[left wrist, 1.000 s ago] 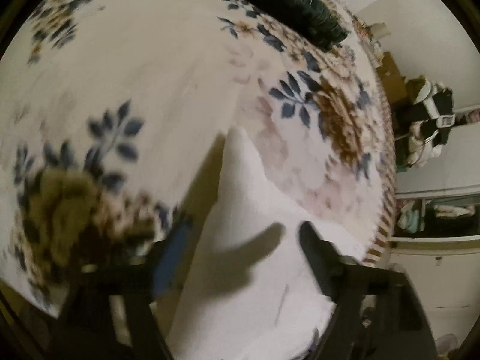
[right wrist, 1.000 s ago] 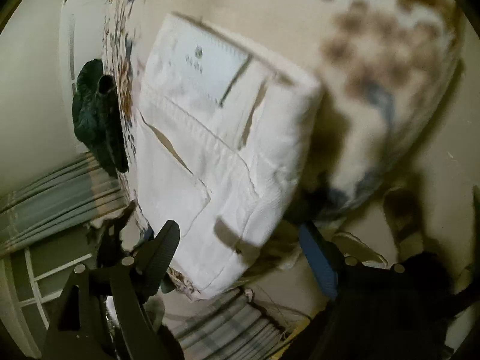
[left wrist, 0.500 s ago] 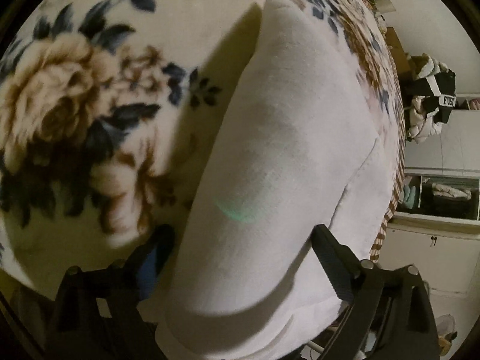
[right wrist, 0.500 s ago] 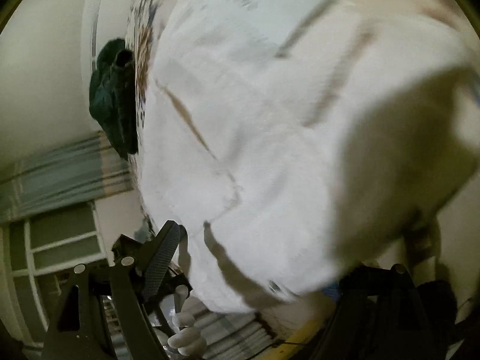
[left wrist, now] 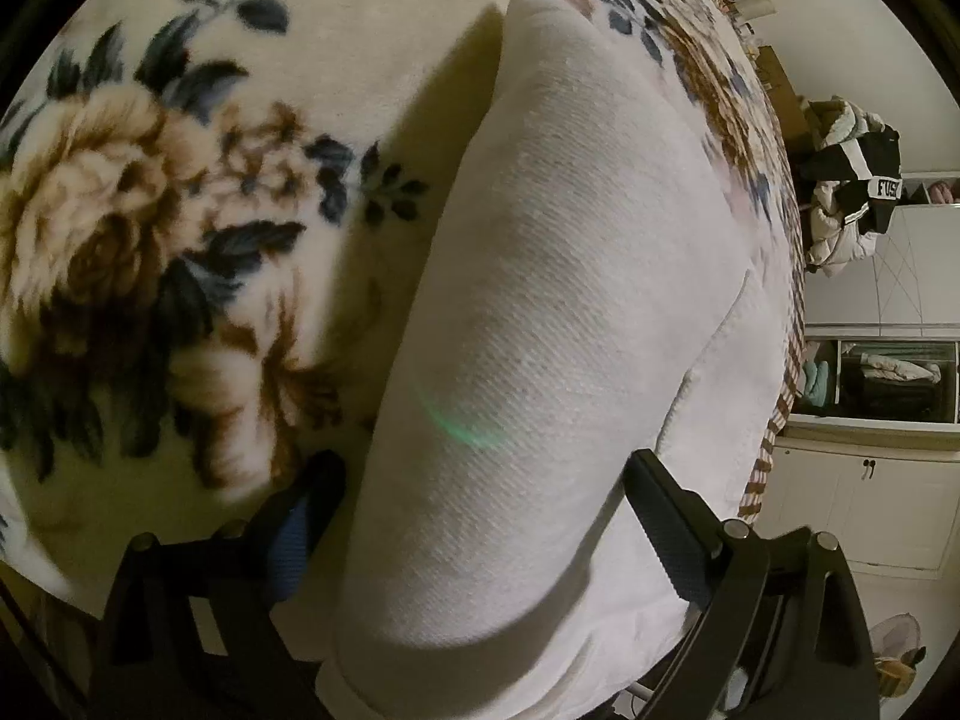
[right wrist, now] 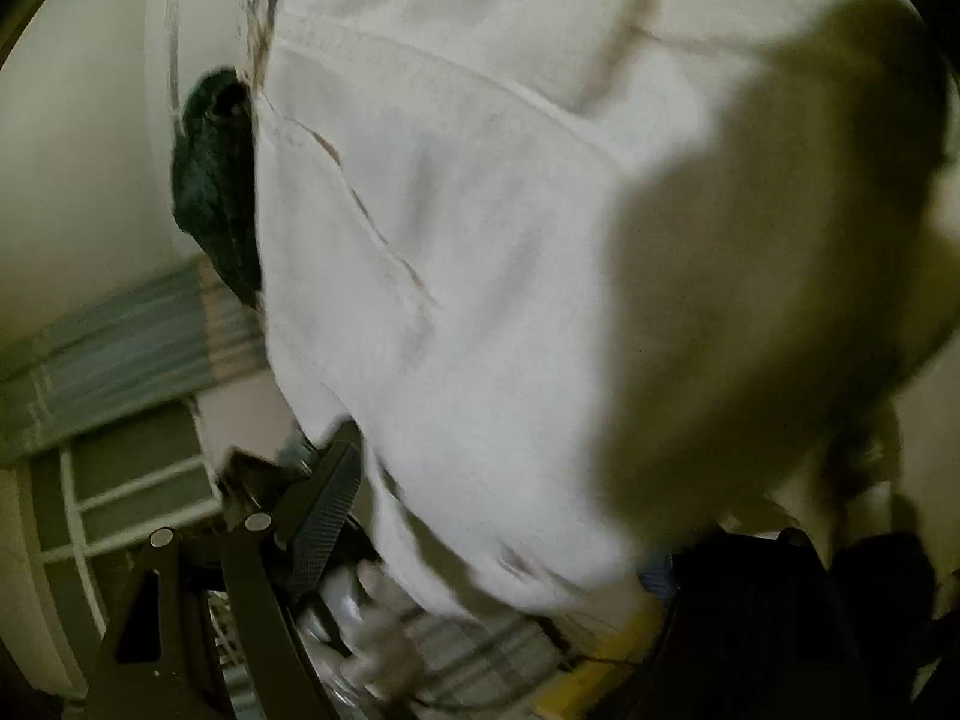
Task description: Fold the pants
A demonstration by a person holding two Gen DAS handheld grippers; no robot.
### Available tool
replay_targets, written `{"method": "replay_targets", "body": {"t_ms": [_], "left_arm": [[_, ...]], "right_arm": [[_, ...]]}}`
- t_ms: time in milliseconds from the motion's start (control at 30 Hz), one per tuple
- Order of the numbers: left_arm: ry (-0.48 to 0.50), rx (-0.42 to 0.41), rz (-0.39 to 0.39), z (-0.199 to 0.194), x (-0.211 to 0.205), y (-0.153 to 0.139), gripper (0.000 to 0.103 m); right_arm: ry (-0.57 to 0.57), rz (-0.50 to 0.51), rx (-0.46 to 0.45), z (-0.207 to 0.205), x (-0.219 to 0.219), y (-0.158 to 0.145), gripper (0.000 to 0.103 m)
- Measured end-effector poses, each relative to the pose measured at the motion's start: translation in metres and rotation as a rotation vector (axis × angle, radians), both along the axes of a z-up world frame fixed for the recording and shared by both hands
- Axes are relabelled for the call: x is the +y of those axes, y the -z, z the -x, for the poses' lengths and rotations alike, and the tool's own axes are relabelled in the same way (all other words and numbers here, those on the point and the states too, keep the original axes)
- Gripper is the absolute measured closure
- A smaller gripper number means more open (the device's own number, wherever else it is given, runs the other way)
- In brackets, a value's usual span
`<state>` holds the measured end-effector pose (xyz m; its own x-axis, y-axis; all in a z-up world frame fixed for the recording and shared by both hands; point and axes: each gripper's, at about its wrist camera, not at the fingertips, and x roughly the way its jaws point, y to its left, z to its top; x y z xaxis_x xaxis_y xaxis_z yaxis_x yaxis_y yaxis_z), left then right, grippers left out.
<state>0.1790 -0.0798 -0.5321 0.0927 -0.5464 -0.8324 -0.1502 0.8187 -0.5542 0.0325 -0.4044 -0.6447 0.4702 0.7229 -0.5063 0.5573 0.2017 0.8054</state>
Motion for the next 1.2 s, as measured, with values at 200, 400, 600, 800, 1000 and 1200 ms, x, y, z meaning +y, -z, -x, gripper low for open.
{"method": "replay_targets", "body": {"t_ms": [200, 400, 600, 800, 1000, 1200], "left_arm": [[-0.017, 0.004, 0.023, -0.003, 0.004, -0.001, 0.008], [-0.006, -0.078, -0.002, 0.000, -0.005, -0.018, 0.058], [-0.004, -0.150, -0.013, 0.011, -0.008, -0.063, 0.080], [-0.011, -0.165, -0.020, 0.006, -0.005, -0.118, 0.082], [-0.032, -0.220, -0.020, -0.027, 0.003, -0.176, 0.082], [-0.071, -0.274, 0.018, -0.103, 0.025, -0.206, 0.082]], "right_arm": [[0.151, -0.024, -0.054, -0.009, 0.002, 0.000, 0.021], [0.137, 0.072, -0.037, -0.005, 0.009, 0.000, 0.059], [0.110, 0.177, -0.071, -0.018, 0.014, -0.045, 0.064], [0.059, 0.227, -0.121, -0.030, 0.014, -0.106, 0.066], [0.017, 0.235, -0.184, -0.072, 0.021, -0.168, 0.066], [0.006, 0.269, -0.261, -0.133, 0.032, -0.222, 0.066]]}}
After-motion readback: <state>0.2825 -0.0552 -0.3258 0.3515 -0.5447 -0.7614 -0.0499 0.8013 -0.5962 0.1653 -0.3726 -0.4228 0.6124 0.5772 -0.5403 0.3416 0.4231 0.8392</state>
